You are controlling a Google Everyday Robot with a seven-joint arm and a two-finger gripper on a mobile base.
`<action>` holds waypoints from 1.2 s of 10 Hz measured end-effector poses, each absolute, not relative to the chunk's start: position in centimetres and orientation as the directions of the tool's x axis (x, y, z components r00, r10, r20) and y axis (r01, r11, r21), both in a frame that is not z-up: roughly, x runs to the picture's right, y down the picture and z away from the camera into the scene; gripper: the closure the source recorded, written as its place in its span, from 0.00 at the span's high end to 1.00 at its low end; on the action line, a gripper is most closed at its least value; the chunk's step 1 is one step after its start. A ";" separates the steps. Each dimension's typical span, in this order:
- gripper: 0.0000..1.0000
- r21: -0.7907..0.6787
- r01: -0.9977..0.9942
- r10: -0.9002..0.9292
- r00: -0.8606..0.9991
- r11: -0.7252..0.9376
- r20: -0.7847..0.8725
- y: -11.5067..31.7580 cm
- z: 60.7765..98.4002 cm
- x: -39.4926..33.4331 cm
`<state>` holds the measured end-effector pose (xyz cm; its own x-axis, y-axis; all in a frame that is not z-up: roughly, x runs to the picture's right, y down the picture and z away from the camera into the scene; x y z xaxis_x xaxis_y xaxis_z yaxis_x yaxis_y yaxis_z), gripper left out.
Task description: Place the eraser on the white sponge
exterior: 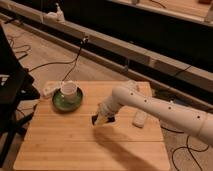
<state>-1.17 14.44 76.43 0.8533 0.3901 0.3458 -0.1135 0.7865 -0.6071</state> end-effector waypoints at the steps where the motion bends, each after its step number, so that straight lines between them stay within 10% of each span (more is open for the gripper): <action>1: 0.00 -0.602 -0.126 0.397 0.852 0.789 0.342 14.3 76.2 -0.8; 12: 0.00 -0.466 -0.387 0.511 0.842 0.796 0.174 6.3 78.2 10.1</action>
<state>10.13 6.35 78.16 0.8418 0.5109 0.1741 -0.3868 0.7960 -0.4655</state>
